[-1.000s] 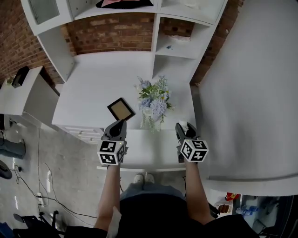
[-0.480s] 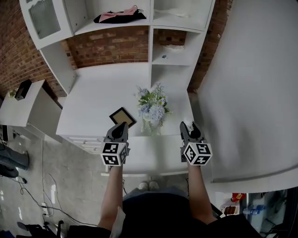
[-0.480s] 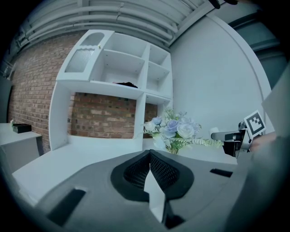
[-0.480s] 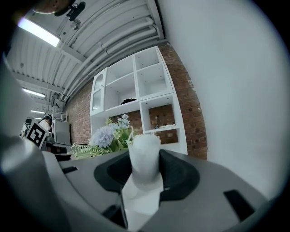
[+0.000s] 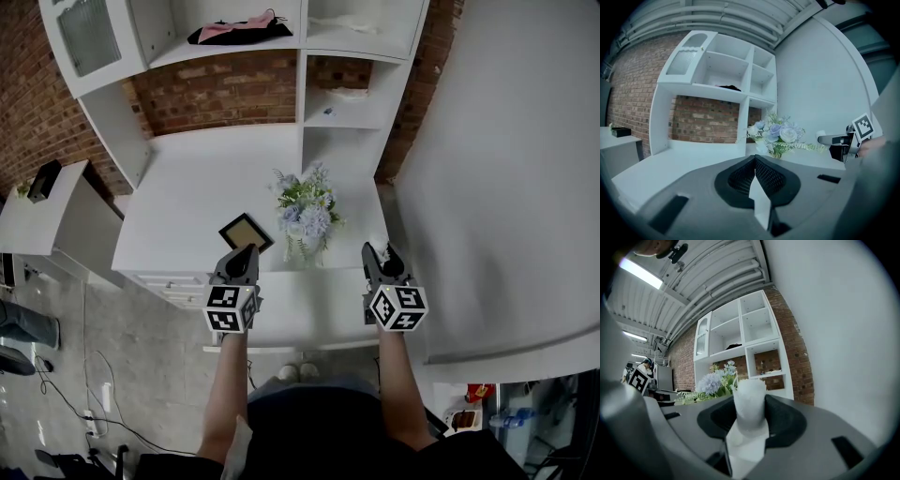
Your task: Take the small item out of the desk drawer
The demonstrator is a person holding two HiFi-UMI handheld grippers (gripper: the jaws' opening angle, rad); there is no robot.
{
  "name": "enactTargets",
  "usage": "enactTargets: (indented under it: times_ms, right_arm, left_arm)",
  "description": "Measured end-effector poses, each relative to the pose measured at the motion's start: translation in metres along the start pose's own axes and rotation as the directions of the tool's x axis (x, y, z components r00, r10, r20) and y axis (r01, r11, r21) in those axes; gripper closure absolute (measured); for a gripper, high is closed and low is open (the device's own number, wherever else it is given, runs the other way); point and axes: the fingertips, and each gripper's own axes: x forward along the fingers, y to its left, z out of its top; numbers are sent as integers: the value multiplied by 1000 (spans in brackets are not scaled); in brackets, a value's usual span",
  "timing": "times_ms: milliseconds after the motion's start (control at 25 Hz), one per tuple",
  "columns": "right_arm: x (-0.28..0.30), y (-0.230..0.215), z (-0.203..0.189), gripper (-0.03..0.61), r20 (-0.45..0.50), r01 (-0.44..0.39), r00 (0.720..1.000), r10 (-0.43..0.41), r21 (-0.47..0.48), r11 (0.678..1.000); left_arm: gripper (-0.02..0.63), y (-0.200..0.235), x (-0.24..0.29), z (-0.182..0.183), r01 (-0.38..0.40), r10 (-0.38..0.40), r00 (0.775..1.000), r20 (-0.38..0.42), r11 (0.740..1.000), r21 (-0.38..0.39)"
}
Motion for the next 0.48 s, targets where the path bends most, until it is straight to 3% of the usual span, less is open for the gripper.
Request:
enactTargets:
  times_ms: [480]
  right_arm:
    - [-4,-2,1,411,0,0,1000,0,6,1000]
  left_arm:
    - [604,-6,0,2,6,-6,1000,0,1000,8]
